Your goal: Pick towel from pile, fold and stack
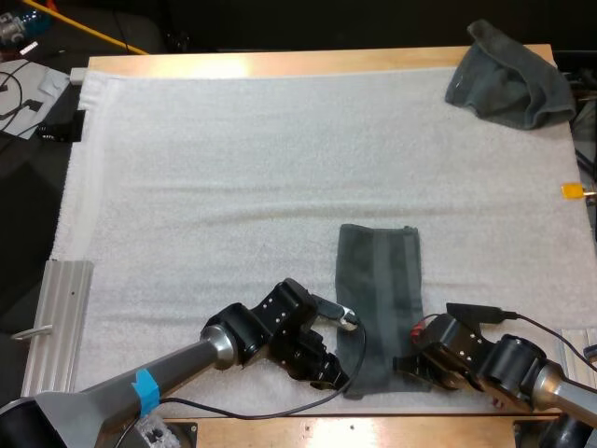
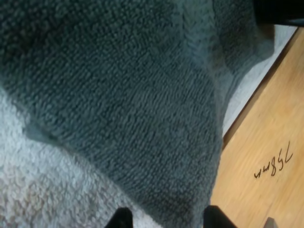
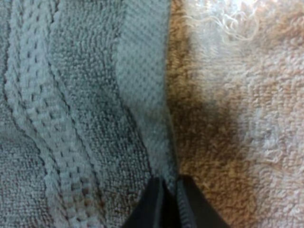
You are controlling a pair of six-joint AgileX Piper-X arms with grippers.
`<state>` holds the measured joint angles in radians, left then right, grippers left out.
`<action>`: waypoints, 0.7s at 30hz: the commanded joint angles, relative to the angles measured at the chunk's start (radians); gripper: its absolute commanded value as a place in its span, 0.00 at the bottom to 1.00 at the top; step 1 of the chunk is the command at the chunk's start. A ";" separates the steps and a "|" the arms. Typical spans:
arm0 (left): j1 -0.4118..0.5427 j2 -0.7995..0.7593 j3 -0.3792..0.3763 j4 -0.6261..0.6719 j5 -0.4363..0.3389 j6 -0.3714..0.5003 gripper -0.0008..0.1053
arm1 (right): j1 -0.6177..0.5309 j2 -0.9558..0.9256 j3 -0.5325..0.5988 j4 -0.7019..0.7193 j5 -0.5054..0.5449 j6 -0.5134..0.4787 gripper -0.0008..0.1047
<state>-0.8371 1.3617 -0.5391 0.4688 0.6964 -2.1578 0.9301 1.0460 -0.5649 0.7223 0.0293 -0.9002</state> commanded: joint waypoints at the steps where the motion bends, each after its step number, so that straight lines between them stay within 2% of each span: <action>1: -0.006 0.002 -0.003 -0.011 -0.007 -0.004 0.41 | 0.000 -0.007 -0.003 0.009 -0.005 -0.004 0.01; 2: -0.006 0.003 -0.002 -0.008 -0.009 0.002 0.46 | -0.001 -0.006 -0.004 0.005 -0.005 -0.005 0.01; 6: -0.019 0.002 -0.003 0.002 -0.021 0.009 0.51 | -0.002 -0.005 -0.003 0.005 -0.006 -0.005 0.01; 16: -0.128 0.038 -0.001 -0.010 -0.059 0.003 0.49 | -0.001 -0.007 -0.002 0.019 -0.012 0.000 0.01; 19: -0.135 0.042 0.000 -0.016 -0.062 -0.001 0.44 | -0.002 -0.008 0.000 0.021 -0.012 -0.001 0.01; 21: -0.135 0.040 0.001 -0.014 -0.068 -0.004 0.33 | 0.000 -0.010 0.000 0.021 -0.012 -0.002 0.01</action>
<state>-0.9663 1.4035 -0.5391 0.4672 0.6503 -2.1570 0.9301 1.0460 -0.5649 0.7223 0.0254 -0.9002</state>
